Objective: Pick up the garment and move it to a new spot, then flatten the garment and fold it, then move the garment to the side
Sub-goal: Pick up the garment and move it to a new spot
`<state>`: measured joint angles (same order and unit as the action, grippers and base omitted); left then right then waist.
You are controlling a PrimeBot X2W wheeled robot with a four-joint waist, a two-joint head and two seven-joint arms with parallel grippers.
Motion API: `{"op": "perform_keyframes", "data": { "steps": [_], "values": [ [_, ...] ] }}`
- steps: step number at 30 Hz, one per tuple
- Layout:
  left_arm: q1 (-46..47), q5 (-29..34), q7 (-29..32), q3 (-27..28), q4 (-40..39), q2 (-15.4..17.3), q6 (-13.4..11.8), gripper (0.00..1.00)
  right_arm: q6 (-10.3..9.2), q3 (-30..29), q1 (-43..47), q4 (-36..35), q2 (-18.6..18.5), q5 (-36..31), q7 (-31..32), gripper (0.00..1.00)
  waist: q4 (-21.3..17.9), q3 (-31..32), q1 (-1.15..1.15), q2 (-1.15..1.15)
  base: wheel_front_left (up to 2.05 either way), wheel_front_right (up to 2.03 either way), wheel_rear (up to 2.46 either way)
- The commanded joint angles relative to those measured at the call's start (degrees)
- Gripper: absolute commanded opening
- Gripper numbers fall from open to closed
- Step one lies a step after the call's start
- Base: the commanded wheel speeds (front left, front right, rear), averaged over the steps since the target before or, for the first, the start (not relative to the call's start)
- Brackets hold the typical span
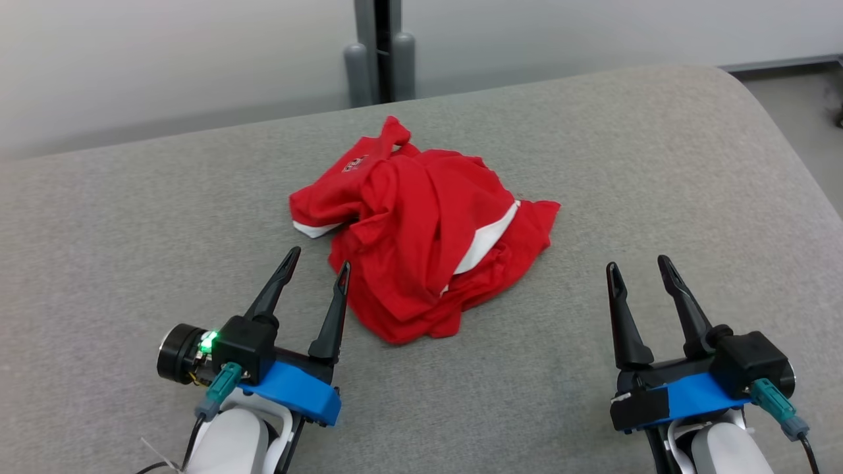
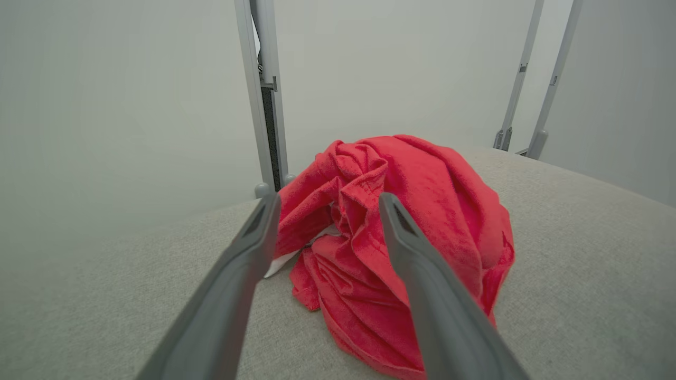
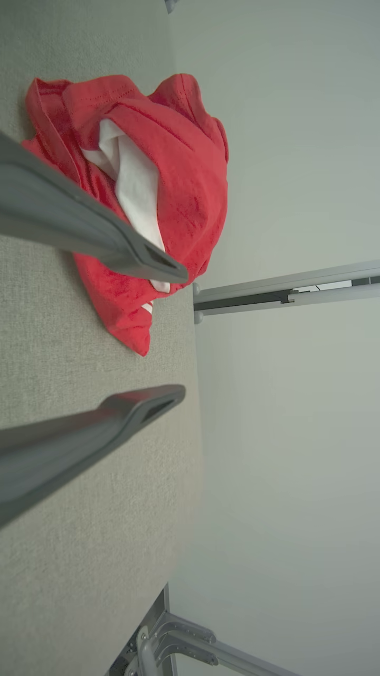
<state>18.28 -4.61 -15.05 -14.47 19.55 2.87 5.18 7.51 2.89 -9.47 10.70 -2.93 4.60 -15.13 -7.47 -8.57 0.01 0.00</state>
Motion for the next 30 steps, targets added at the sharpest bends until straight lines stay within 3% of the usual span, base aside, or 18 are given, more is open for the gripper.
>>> {"op": "perform_keyframes", "data": {
  "steps": [1,11,21,22,23,24,30],
  "values": [
    [1.2,0.1,-0.2,0.0,0.8,0.2,0.1,1.0,-0.03,-0.1,-0.9,0.1,0.0,0.3,0.0,1.0,-1.6,-1.1,-0.01,0.0,0.0,0.0,0.0],
    [5.4,0.7,-0.2,-0.1,5.8,0.4,0.9,1.0,-0.03,-0.3,-1.9,-0.1,0.0,0.8,0.0,1.0,-5.7,-3.9,-0.01,0.0,0.0,0.0,0.0],
    [8.0,1.1,-0.2,0.3,9.3,0.4,1.3,1.0,-0.03,0.0,-2.3,-0.4,0.1,1.1,0.0,1.0,-6.7,-4.9,-0.01,0.0,0.0,0.0,0.0],
    [8.3,1.1,-0.2,0.3,9.5,0.3,1.3,0.52,-0.03,-0.1,-2.4,-0.5,0.1,1.1,0.0,1.0,-6.7,-5.0,-0.01,0.0,0.0,0.0,0.0],
    [8.6,1.1,-0.2,0.3,9.8,0.3,1.3,0.16,-0.03,-0.1,-2.5,-0.5,0.1,1.1,0.0,1.0,-6.7,-5.1,-0.01,0.0,0.0,0.0,0.0],
    [8.9,1.1,-0.2,0.2,10.1,0.3,1.4,0.0,-0.03,-0.1,-2.5,-0.5,0.1,1.1,0.0,1.0,-6.7,-5.1,-0.01,0.0,0.0,0.0,0.0],
    [11.0,1.3,-0.2,-0.5,10.0,0.3,1.6,0.0,-0.03,-0.1,-2.9,-0.4,0.1,1.5,0.0,1.0,-6.5,-5.6,-0.01,0.0,0.0,0.0,0.0]
  ]
}}
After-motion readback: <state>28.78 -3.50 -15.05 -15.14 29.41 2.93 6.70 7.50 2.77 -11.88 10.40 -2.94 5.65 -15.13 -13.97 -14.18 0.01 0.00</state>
